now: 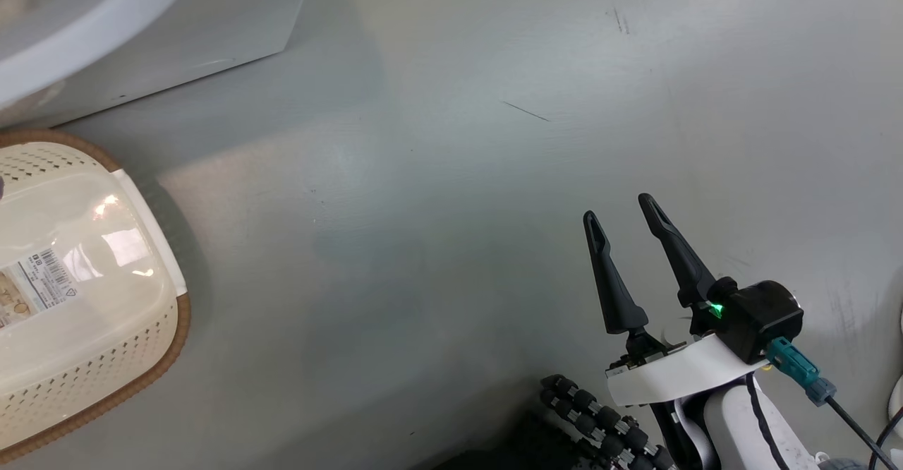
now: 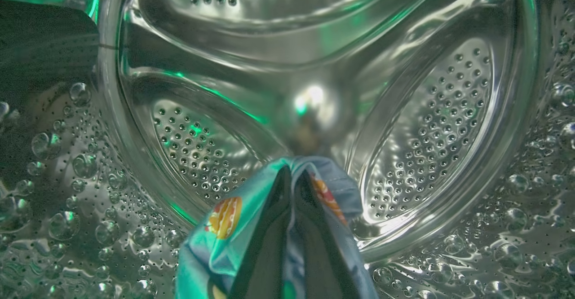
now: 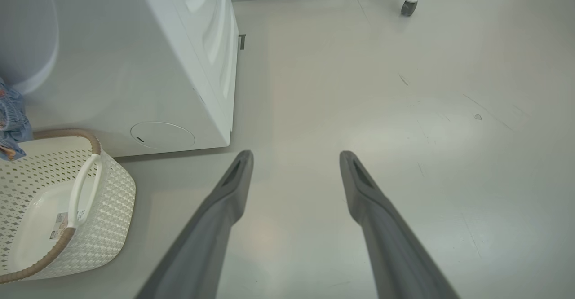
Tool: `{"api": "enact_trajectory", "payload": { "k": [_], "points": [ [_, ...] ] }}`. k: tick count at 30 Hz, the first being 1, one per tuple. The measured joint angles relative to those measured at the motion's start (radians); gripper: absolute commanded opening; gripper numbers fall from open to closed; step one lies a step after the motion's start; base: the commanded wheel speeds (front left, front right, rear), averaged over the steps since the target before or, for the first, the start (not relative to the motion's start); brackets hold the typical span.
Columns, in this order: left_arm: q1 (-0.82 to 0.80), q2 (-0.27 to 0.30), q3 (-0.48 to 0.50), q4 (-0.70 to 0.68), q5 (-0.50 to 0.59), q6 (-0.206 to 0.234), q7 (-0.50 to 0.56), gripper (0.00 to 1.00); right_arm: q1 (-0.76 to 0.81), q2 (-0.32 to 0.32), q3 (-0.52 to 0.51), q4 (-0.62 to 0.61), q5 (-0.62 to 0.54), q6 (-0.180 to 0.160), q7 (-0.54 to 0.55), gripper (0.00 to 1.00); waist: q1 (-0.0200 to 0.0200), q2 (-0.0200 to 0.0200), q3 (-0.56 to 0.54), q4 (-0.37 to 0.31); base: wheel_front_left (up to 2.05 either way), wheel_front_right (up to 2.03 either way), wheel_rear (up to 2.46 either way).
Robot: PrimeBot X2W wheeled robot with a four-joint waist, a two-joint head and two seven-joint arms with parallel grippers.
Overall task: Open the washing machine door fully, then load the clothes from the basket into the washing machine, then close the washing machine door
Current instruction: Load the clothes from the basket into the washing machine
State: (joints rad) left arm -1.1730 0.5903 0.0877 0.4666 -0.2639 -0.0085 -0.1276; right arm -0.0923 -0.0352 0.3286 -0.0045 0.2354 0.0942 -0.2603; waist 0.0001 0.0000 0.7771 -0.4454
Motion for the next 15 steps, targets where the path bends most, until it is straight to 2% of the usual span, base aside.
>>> {"api": "enact_trajectory", "payload": {
  "k": [3, 8, 9, 10, 11, 12, 15],
  "points": [
    [-0.005, 0.001, -0.023, 0.047, 0.010, -0.009, 0.007, 0.00, 0.001, 0.000, 0.000, 0.000, 0.000, 0.000, 0.000, 1.00, 0.0000, 0.0000, 0.000, 0.000, 0.00, 0.00, 0.00],
    [-0.008, 0.003, -0.039, 0.145, 0.035, -0.007, 0.076, 0.00, 0.006, 0.000, 0.002, 0.000, 0.000, -0.002, 0.000, 1.00, -0.0001, 0.0000, -0.004, 0.001, 0.00, 0.00, 0.00],
    [-0.014, 0.003, -0.045, 0.159, 0.035, -0.007, 0.092, 0.11, 0.007, 0.000, 0.002, 0.000, 0.000, -0.002, 0.000, 1.00, -0.0001, 0.0000, -0.006, 0.001, 0.00, 0.00, 0.00],
    [-0.020, 0.004, -0.051, 0.170, 0.035, -0.007, 0.097, 0.43, 0.008, 0.000, 0.002, 0.000, 0.000, -0.002, 0.000, 1.00, -0.0001, 0.0000, -0.007, 0.001, 0.00, 0.00, 0.00],
    [-0.027, 0.004, -0.059, 0.182, 0.035, -0.008, 0.113, 0.96, 0.010, 0.000, 0.002, 0.000, 0.000, -0.002, 0.000, 1.00, 0.0000, 0.0000, -0.008, 0.001, 0.00, 0.00, 0.00],
    [-0.034, 0.004, -0.066, 0.194, 0.040, -0.009, 0.129, 1.00, 0.011, 0.000, 0.002, 0.000, 0.000, -0.002, 0.000, 1.00, -0.0001, 0.0000, -0.009, 0.001, 0.00, 0.00, 0.00],
    [-0.050, 0.006, -0.074, 0.232, 0.056, -0.008, 0.147, 1.00, 0.010, 0.000, 0.007, 0.001, 0.004, -0.001, 0.000, 1.00, 0.0000, 0.0000, -0.012, 0.001, 0.00, 0.00, 0.00]
  ]
}}
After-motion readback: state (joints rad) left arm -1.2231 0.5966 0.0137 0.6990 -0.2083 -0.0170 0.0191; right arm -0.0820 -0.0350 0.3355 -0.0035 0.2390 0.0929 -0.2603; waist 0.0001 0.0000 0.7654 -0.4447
